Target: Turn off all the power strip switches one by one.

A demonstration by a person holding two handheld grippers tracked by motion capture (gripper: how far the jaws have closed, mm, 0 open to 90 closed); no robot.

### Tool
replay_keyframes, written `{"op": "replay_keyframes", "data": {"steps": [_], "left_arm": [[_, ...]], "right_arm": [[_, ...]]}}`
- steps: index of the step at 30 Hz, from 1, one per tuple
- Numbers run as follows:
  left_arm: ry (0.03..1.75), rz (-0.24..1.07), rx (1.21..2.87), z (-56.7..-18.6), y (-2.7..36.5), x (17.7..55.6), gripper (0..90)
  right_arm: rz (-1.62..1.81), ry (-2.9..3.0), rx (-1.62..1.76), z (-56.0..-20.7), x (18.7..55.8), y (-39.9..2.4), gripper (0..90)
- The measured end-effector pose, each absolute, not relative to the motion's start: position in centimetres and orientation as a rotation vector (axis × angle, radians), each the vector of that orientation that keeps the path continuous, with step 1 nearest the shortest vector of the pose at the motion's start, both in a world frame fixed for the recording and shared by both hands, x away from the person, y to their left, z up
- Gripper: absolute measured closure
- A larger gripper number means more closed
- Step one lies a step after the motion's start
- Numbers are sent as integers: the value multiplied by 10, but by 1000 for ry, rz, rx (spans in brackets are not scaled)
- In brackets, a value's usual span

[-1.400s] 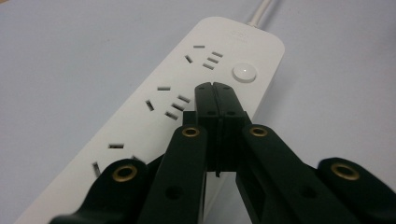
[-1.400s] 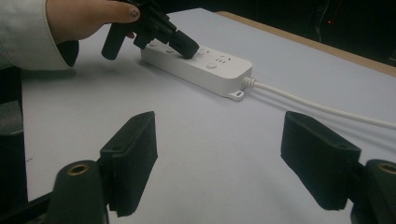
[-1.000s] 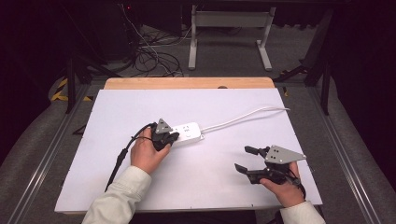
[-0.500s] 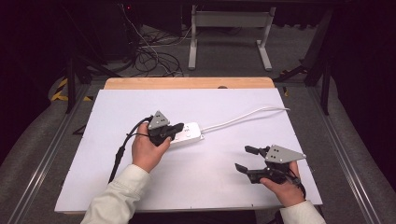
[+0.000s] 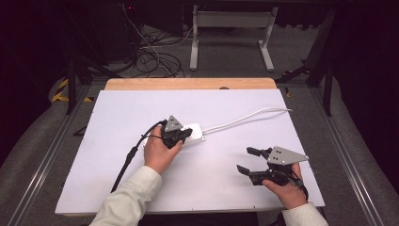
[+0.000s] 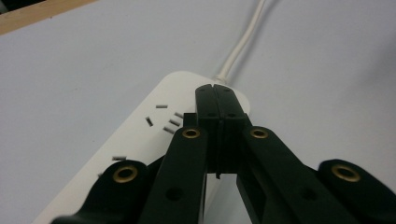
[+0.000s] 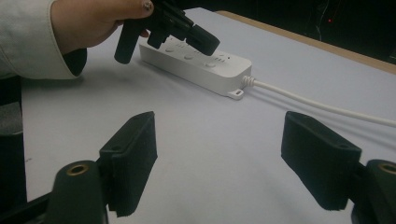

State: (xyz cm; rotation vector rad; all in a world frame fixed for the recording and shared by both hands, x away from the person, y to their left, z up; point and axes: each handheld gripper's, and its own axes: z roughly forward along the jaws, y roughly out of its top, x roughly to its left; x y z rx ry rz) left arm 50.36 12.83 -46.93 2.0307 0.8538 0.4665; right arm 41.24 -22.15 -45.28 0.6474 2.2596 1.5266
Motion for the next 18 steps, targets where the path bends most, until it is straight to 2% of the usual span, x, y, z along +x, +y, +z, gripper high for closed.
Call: {"op": "replay_keyframes", "data": {"steps": [18], "left_arm": [[842, 486, 2082, -476, 124, 505, 900]], "right_arm": [[1526, 2260, 644, -452, 412, -221, 271]]}}
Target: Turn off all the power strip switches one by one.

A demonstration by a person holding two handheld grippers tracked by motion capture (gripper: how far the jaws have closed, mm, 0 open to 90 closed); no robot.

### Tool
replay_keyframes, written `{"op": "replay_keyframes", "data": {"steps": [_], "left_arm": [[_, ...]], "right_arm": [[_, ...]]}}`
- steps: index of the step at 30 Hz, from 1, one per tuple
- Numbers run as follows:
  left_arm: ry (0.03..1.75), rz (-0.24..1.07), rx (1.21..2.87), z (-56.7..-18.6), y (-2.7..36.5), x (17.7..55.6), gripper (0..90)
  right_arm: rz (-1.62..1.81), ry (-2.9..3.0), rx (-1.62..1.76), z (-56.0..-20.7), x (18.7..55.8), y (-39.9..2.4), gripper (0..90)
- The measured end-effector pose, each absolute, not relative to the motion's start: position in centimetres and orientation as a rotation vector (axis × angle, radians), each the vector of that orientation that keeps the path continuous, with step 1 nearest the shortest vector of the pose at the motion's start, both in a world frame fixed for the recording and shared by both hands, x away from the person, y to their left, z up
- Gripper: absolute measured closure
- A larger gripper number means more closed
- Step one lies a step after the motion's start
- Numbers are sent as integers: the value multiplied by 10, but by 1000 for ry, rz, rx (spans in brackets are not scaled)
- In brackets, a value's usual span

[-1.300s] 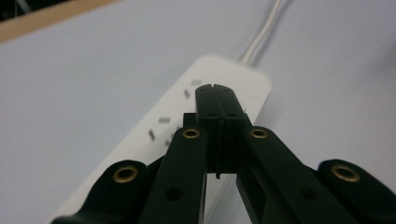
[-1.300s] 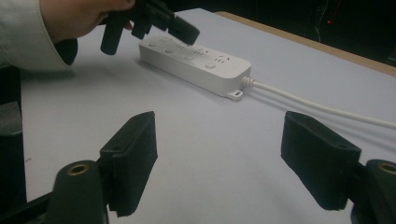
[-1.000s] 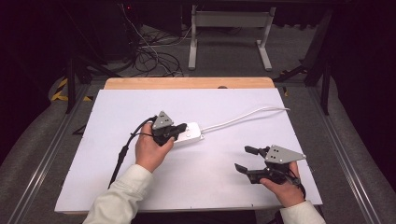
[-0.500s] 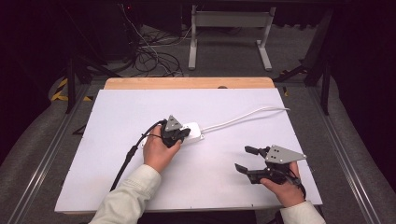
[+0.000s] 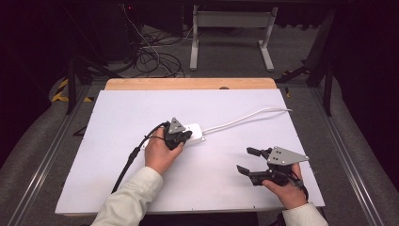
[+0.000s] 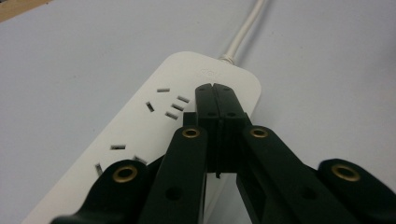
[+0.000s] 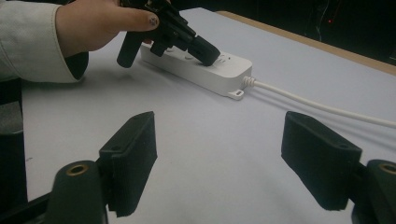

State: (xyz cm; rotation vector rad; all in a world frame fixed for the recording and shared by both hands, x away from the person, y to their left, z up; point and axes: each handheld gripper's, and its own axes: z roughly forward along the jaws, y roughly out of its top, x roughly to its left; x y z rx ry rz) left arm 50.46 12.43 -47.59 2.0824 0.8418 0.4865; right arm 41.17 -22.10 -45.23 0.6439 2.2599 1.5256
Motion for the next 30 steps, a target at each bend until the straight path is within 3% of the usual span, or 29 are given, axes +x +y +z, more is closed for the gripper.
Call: {"op": "replay_keyframes", "data": {"steps": [30], "left_arm": [[842, 519, 2103, -477, 120, 504, 900]], "right_arm": [[1520, 2268, 639, -453, 411, -219, 271]]}}
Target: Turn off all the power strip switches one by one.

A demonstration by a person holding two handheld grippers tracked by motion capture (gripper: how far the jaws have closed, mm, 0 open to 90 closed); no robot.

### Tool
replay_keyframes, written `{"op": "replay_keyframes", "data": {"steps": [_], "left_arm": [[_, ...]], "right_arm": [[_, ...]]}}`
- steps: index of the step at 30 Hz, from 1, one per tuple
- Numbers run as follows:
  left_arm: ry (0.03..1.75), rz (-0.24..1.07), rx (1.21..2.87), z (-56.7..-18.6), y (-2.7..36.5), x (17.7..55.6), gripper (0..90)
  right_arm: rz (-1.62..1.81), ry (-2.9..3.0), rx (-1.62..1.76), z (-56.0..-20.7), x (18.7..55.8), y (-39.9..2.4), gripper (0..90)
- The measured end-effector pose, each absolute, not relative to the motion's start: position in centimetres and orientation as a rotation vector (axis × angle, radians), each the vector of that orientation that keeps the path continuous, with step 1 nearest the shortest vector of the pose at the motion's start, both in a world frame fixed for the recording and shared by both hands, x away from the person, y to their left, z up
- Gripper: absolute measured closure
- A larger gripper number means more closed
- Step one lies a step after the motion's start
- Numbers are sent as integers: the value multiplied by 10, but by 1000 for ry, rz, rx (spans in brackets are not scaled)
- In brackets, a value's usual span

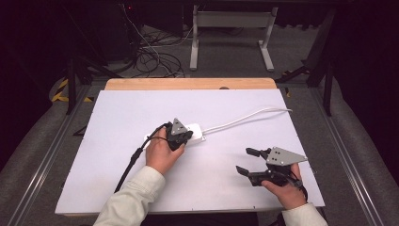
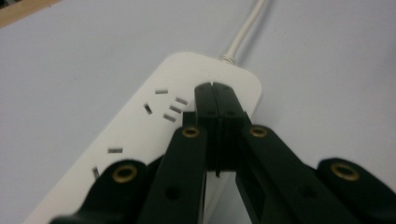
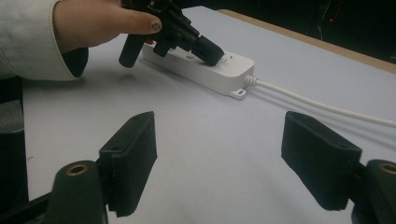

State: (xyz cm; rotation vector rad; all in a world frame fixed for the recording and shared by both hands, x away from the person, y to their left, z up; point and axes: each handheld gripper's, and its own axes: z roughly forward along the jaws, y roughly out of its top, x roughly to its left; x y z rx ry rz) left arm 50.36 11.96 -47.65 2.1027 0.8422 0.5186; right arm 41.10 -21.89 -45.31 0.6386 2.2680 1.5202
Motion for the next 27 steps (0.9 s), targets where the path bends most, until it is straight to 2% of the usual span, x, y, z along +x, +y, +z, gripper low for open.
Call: {"op": "replay_keyframes", "data": {"steps": [4, 6, 7, 13, 14, 15, 23, 27], "left_arm": [[841, 531, 2090, -478, 119, 503, 900], [835, 487, 2057, -475, 121, 502, 900], [842, 422, 2004, -472, 124, 501, 900], [816, 368, 1883, -442, 130, 489, 893], [793, 384, 1871, -437, 132, 487, 769], [783, 377, 1868, -433, 134, 484, 733], [735, 407, 1858, -415, 139, 468, 671], [735, 404, 1847, -411, 139, 466, 589]], "right_arm": [[1520, 2265, 639, -453, 411, -219, 271], [1525, 2263, 644, -453, 411, -220, 271], [1526, 2262, 642, -453, 412, -220, 271], [1527, 2259, 651, -453, 413, -222, 271], [1527, 2257, 650, -453, 413, -222, 271], [1527, 2256, 651, -453, 413, -222, 271], [1526, 2253, 646, -452, 411, -222, 271], [1530, 2253, 646, -452, 412, -222, 269]]}}
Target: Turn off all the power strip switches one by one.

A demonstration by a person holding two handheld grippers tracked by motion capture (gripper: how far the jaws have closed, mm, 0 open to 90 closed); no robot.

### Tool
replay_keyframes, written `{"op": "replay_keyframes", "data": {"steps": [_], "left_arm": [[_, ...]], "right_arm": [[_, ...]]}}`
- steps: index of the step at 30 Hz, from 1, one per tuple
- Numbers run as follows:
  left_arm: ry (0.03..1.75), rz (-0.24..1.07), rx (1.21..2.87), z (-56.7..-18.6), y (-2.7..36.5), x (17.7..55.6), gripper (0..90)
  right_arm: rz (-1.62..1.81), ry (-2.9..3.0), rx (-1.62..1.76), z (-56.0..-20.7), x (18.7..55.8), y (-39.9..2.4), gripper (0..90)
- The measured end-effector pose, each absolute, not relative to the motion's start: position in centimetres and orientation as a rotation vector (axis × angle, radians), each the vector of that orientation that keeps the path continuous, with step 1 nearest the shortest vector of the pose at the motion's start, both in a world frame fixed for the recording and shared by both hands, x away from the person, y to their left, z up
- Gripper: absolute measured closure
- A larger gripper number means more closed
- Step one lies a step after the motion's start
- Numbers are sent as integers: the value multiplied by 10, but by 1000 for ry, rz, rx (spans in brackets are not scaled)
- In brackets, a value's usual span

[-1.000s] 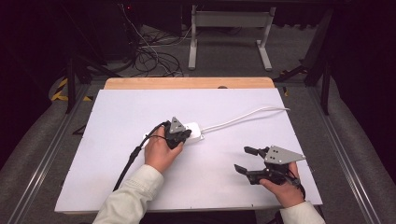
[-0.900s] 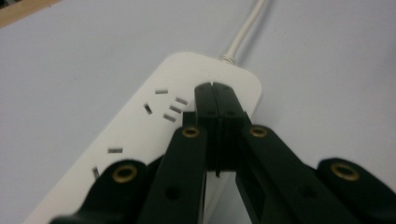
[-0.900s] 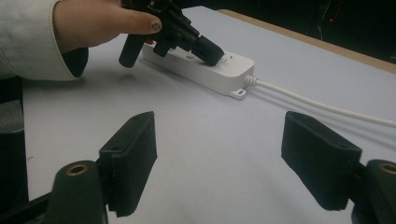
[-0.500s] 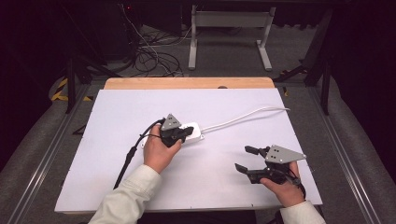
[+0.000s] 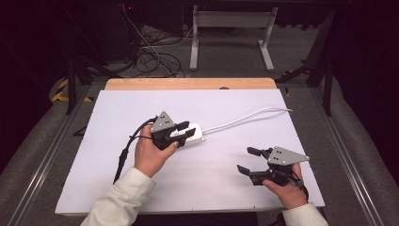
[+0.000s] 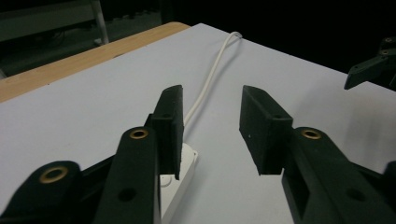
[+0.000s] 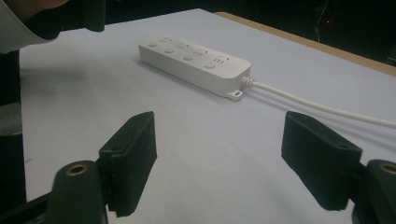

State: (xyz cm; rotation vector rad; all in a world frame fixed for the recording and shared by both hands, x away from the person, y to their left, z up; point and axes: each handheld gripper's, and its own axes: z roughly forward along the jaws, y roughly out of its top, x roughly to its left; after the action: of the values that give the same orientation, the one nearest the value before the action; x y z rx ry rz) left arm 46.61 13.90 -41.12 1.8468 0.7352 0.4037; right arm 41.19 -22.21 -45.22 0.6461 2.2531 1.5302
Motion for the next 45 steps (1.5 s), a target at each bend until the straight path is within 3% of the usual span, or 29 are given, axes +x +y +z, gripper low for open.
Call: {"op": "replay_keyframes", "data": {"steps": [5, 10, 20, 45], "left_arm": [[709, 401, 1809, -403, 142, 461, 401], [667, 421, 1804, -393, 150, 452, 319], [647, 411, 1813, -386, 175, 436, 253], [590, 473, 1838, -408, 237, 402, 235]], "right_arm": [[1530, 2245, 652, -452, 411, -223, 254], [1530, 2240, 655, -451, 411, -224, 235], [1528, 2237, 655, -451, 411, -223, 218], [1532, 2236, 640, -451, 410, -225, 182]]}}
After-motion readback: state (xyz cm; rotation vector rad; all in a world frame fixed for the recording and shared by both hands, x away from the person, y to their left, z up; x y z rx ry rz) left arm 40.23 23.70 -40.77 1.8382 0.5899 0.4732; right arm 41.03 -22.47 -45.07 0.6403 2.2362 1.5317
